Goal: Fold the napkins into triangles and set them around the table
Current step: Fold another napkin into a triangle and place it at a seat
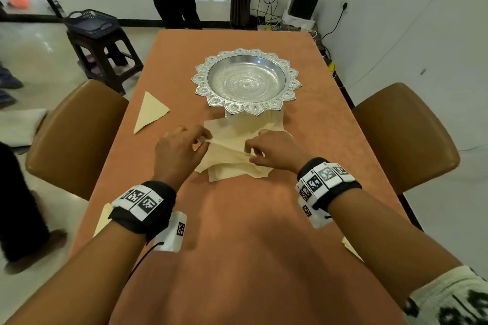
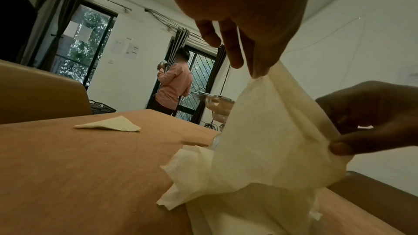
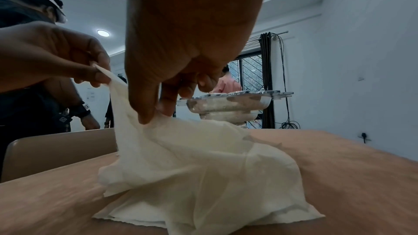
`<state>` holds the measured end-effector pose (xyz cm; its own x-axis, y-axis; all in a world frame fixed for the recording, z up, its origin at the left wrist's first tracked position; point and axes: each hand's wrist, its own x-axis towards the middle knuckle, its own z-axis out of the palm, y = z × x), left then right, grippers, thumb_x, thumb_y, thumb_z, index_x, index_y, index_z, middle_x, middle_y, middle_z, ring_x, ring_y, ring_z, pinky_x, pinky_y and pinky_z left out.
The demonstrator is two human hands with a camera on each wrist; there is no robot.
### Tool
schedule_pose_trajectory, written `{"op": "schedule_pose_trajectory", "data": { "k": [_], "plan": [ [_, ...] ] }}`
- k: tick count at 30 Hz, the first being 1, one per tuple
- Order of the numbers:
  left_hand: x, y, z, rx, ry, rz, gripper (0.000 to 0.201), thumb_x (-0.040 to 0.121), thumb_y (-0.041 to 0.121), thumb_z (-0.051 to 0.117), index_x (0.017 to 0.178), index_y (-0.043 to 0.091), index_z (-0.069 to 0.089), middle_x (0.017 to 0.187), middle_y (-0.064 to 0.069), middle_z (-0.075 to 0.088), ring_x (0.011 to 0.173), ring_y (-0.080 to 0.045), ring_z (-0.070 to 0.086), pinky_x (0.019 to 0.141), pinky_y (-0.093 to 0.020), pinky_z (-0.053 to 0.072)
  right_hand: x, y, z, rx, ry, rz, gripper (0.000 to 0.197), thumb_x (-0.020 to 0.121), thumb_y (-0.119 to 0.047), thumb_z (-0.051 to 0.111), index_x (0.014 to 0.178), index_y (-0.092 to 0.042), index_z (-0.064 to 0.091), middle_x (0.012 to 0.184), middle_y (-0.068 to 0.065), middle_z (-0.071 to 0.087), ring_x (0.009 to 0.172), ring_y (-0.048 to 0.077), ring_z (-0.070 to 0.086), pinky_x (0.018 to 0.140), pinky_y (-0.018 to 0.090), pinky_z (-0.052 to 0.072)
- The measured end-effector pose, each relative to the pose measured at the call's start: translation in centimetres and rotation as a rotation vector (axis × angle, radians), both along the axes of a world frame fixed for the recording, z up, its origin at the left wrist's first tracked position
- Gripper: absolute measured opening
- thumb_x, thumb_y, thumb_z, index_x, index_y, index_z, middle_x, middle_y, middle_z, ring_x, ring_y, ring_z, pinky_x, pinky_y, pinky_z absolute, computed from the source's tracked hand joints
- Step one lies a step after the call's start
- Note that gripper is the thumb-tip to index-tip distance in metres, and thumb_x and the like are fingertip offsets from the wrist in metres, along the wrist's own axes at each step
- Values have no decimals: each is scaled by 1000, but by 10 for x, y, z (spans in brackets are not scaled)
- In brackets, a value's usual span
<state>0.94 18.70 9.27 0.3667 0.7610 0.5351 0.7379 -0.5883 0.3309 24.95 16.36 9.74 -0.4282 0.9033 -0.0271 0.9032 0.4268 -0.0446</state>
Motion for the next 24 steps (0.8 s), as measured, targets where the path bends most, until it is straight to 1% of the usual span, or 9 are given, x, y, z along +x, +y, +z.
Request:
{"op": "schedule_pose_trajectory", "data": {
  "k": [3,5,7,9,12,14,18,22,24],
  "plan": [
    [-5,-7,4,83,57,-33,16,82,21,61,93,22,72,78,3,70,67,-21,58,57,-31,41,4,-13,5,245,55,63,10,83,-25,66,82,-15,66,75,0,61,78,23,58,52,30,41],
    [-9,-16,5,157,85,-50,15,85,20,62,94,20,73,82,3,72,68,-22,57,58,-34,41,6,-28,7,474,8,77,12,79,-26,62,72,-16,64,72,-1,59,69,22,57,51,28,40],
    [-12,-30,4,213,124,-47,17,88,24,59,96,21,74,82,2,72,70,-23,57,62,-35,37,6,-47,2,590,-81,65,11,78,-27,62,72,-18,64,78,-2,63,72,21,58,59,31,36],
    [-16,-51,-2,243,199,-37,19,89,27,57,98,23,73,84,1,72,75,-23,58,68,-35,34,4,-71,-8,577,-84,65,4,75,-21,71,74,-20,67,88,-4,69,80,21,63,68,34,34],
    [-17,-88,-19,235,269,-21,24,89,28,52,100,24,73,89,2,73,80,-22,59,72,-36,32,8,-111,-27,560,-54,52,8,80,-17,65,78,-22,71,101,-4,72,92,21,65,78,36,34],
    [-16,-118,-34,185,283,-57,28,88,28,48,98,25,74,85,2,73,77,-22,61,74,-36,33,7,-142,-41,554,-50,77,13,81,-16,61,74,-21,70,102,-3,72,93,21,64,81,37,34],
    [-19,-179,-64,137,306,-115,28,86,27,48,95,25,74,72,5,70,67,-21,62,72,-36,33,-1,-207,-71,502,-26,112,7,78,-14,66,74,-20,67,105,-2,71,97,22,63,83,38,33],
    [-31,-237,-87,47,333,-165,31,82,30,45,92,26,74,71,8,70,64,-17,63,73,-34,31,-12,-267,-92,382,-7,78,9,73,-15,72,75,-23,67,99,-5,71,94,18,63,84,35,34],
    [-38,-261,-93,-11,346,-225,32,79,31,44,86,27,75,69,10,69,61,-15,62,71,-31,30,-16,-293,-101,295,7,74,13,70,-20,78,73,-24,66,83,-9,70,83,15,62,80,33,34]
  ]
}}
